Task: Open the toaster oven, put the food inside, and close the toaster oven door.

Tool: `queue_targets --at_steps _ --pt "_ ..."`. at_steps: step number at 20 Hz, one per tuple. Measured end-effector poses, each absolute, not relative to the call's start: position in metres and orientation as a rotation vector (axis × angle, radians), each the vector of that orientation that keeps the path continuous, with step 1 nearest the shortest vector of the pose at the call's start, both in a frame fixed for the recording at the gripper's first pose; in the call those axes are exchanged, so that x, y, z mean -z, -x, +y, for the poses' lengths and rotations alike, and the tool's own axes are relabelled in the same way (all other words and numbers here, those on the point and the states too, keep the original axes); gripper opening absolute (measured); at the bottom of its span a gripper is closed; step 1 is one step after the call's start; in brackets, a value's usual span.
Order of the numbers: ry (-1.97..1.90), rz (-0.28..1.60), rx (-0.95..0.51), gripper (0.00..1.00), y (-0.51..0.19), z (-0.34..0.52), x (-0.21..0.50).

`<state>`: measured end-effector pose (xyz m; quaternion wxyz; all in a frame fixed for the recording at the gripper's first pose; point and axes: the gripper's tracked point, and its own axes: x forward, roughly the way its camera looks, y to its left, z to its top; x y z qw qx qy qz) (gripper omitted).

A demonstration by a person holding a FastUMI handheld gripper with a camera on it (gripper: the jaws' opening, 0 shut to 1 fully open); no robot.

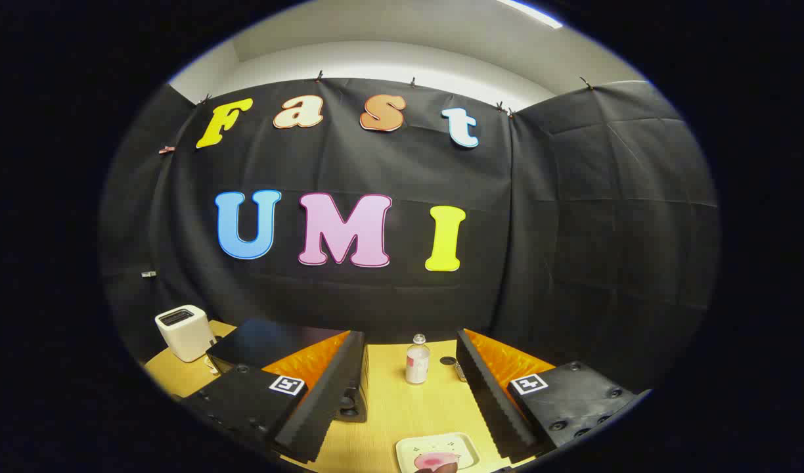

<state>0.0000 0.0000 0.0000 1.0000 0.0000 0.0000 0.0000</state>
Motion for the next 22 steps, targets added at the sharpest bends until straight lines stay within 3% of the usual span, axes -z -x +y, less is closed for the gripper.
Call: queue_targets --at_steps 22 --pt "0.016 -0.032 -0.059 0.97 0.015 0.031 -0.009"
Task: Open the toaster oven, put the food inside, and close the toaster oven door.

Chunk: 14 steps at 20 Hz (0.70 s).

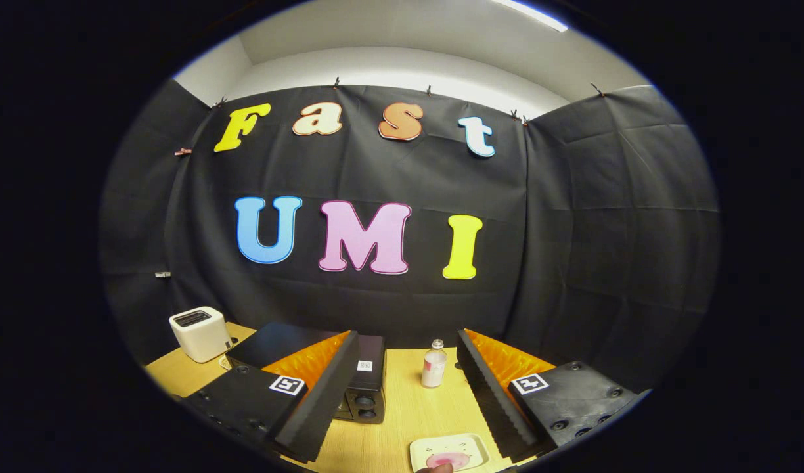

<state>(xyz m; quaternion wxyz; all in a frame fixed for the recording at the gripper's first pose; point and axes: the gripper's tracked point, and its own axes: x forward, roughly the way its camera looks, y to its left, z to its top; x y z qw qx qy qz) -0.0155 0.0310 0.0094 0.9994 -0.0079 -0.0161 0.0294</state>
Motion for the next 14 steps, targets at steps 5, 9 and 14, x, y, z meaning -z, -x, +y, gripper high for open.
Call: queue_targets --at_steps 5,9,14 --pt "0.005 -0.025 -0.075 0.97 0.015 0.051 -0.007" --pt "-0.003 -0.026 -0.106 0.97 0.014 0.083 -0.007" --pt "-0.015 -0.038 -0.134 0.97 0.005 0.136 0.002"
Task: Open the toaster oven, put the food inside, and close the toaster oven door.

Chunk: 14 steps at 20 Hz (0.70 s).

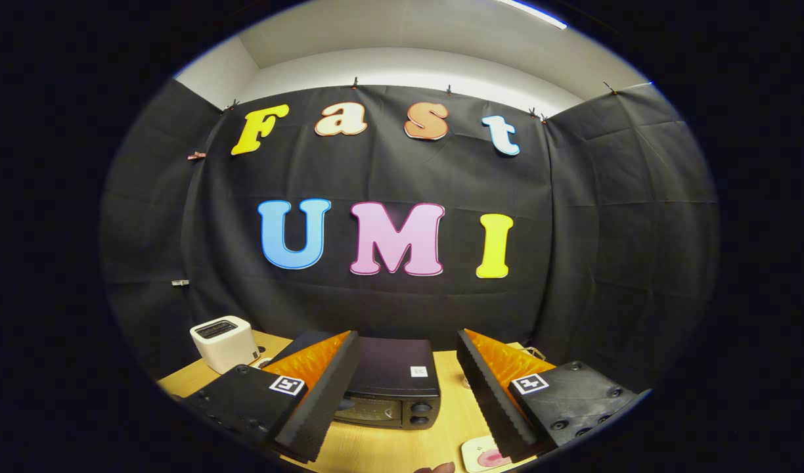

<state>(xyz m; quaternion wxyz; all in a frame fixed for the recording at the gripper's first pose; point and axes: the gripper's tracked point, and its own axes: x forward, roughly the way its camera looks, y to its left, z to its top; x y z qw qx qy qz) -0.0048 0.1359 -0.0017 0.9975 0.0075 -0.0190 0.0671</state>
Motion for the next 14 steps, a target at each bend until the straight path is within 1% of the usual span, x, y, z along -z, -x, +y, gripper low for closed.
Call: queue_targets --at_steps 9,14 --pt "-0.03 0.013 -0.12 0.97 -0.027 0.198 0.05" --pt "-0.053 0.13 -0.127 0.97 -0.046 0.228 0.107"
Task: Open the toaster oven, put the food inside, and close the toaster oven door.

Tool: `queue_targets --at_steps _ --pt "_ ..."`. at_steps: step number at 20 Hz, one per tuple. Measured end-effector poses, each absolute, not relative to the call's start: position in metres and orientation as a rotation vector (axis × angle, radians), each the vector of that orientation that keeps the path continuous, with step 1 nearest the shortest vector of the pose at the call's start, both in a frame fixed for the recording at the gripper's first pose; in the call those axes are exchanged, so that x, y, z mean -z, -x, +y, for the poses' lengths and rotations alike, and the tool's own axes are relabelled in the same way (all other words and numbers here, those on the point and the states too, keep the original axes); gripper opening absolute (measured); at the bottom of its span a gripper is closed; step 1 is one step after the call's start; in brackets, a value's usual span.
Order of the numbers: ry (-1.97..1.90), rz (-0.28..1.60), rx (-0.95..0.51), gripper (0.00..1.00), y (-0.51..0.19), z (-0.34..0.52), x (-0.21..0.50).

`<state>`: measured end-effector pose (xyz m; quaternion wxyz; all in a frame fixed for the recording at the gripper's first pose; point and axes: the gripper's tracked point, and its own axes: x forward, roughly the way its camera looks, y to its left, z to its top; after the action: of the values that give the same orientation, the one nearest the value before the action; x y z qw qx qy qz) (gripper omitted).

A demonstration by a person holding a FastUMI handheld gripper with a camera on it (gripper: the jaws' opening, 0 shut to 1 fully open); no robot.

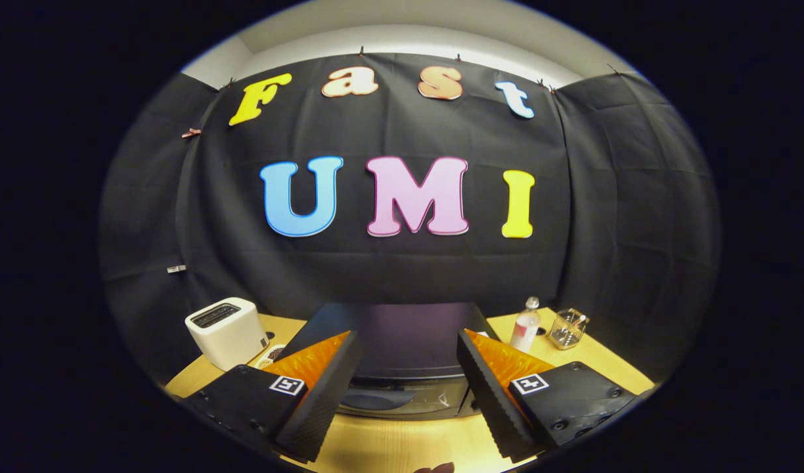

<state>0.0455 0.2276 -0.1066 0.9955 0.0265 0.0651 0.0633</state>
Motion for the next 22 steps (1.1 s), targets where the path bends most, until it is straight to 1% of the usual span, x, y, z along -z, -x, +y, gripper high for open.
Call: queue_targets --at_steps 5,9,11,12,16,22 --pt "-0.009 0.25 -0.151 0.97 -0.063 0.253 0.167" --pt "0.008 0.317 -0.159 0.98 -0.065 0.268 0.195" --pt "-0.004 0.309 -0.156 0.98 -0.068 0.272 0.192" --pt "-0.009 0.32 -0.159 0.96 -0.069 0.273 0.195" --pt "-0.016 0.349 -0.154 0.96 -0.073 0.277 0.198" --pt "-0.017 0.352 -0.153 0.97 -0.054 0.275 0.202"
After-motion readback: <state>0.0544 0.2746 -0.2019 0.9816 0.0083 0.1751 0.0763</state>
